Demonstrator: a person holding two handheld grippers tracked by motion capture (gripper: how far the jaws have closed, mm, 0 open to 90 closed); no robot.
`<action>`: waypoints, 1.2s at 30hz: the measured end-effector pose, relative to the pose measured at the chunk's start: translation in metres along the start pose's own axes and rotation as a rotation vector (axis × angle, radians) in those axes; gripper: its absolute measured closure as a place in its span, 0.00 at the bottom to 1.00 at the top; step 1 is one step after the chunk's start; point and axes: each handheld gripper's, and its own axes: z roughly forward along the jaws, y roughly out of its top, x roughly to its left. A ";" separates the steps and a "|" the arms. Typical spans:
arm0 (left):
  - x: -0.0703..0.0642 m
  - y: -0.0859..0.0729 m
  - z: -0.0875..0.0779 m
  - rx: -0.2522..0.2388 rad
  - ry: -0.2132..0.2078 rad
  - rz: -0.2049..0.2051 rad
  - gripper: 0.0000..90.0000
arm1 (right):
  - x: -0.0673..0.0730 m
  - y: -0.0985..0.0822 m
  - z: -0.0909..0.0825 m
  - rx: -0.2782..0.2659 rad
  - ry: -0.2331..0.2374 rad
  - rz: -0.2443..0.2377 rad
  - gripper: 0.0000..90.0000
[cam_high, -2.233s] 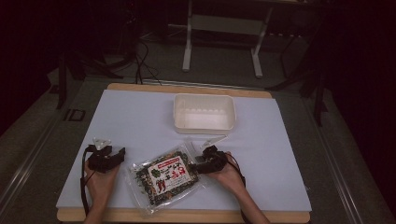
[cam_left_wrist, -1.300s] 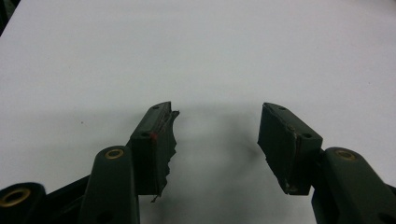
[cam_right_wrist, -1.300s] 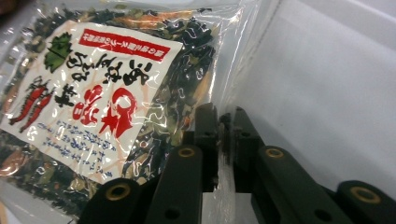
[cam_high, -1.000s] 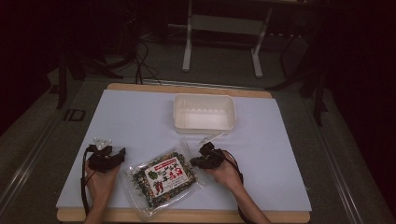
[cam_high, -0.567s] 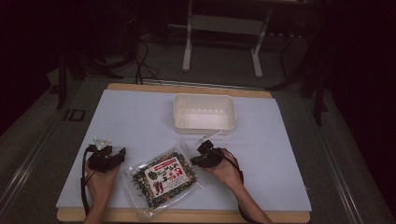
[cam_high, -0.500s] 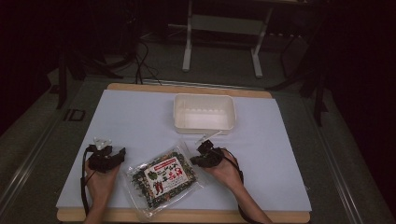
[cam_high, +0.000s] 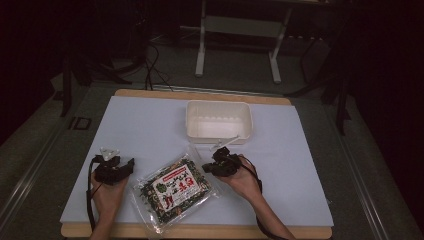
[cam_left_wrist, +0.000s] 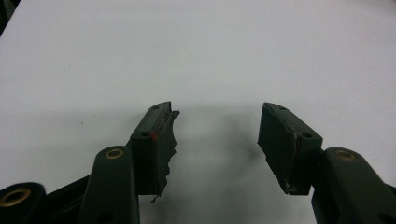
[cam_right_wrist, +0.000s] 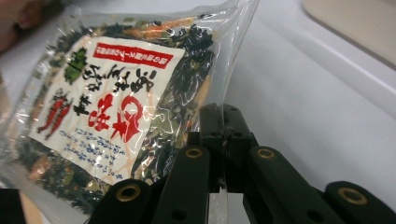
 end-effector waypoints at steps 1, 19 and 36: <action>0.000 0.000 0.000 0.000 0.000 0.000 0.50 | 0.000 0.000 0.000 0.000 0.000 0.000 0.99; 0.000 0.000 0.000 -0.003 0.002 -0.002 0.51 | 0.003 0.021 -0.033 -0.061 -0.025 -0.036 0.99; 0.000 0.000 0.000 -0.006 0.003 -0.003 0.51 | 0.001 0.036 -0.063 -0.123 -0.062 -0.049 1.00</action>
